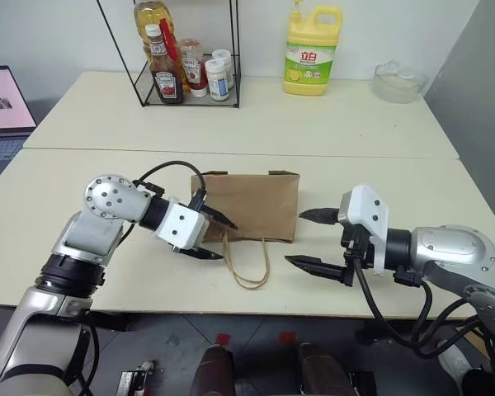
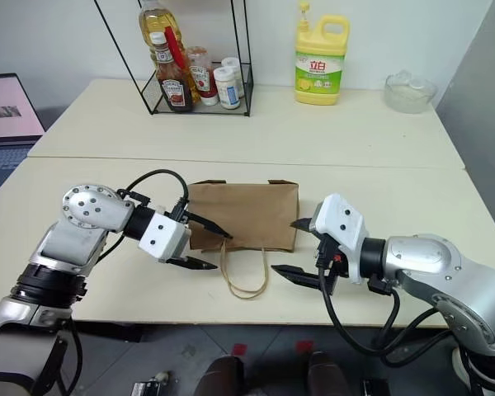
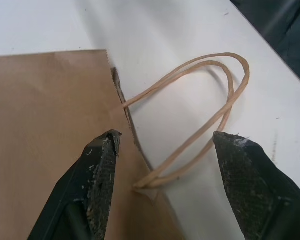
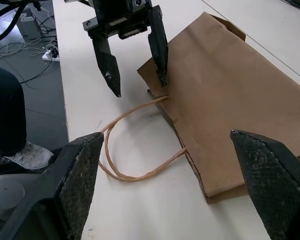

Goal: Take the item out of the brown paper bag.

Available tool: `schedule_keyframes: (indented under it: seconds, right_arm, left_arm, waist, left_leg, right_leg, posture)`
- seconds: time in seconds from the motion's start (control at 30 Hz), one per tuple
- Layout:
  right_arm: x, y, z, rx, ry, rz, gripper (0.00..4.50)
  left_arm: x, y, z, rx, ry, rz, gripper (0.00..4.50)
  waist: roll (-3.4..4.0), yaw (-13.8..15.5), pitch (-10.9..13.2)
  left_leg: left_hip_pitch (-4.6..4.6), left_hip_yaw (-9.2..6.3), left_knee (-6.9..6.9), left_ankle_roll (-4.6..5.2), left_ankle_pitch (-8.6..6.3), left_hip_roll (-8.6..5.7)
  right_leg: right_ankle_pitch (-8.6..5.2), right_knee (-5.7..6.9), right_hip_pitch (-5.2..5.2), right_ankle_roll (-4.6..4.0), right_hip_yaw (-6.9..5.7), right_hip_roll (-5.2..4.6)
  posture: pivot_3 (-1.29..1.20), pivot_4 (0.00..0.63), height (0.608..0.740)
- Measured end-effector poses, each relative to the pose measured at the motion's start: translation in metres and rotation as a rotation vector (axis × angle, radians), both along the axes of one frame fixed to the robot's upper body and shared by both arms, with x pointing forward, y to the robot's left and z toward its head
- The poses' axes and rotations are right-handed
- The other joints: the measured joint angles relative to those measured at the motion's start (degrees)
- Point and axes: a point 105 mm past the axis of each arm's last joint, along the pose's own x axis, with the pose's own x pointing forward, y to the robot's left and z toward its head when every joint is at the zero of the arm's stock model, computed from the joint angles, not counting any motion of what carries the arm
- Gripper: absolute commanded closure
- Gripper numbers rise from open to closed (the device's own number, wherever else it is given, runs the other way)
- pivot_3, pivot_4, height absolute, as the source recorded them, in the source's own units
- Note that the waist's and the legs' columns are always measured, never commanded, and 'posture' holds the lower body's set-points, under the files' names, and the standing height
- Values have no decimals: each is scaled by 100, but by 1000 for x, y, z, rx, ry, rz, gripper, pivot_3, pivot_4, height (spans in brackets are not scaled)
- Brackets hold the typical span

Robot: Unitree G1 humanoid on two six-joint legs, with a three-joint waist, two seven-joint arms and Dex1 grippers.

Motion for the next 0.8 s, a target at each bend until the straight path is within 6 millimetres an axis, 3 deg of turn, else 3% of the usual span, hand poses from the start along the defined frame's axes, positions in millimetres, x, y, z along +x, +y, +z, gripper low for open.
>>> schedule_keyframes:
  seconds: [0.27,0.8]
  right_arm:
    - [0,0,0,0,-7,-10,227]
    - [0,-2,-3,-12,5,-14,227]
  left_arm:
    - [4,-1,-18,67,-54,-82,1339]
    - [13,-7,-23,62,-95,-106,1339]
  waist:
    - [0,-4,0]
    - [0,-6,0]
  left_leg:
    - [-1,-2,0,0,0,0]
    - [-1,-4,2,0,0,0]
  right_leg:
    - [0,0,0,0,-1,0]
    - [0,2,0,0,-1,2]
  posture:
    - [0,150,740]
    - [0,150,740]
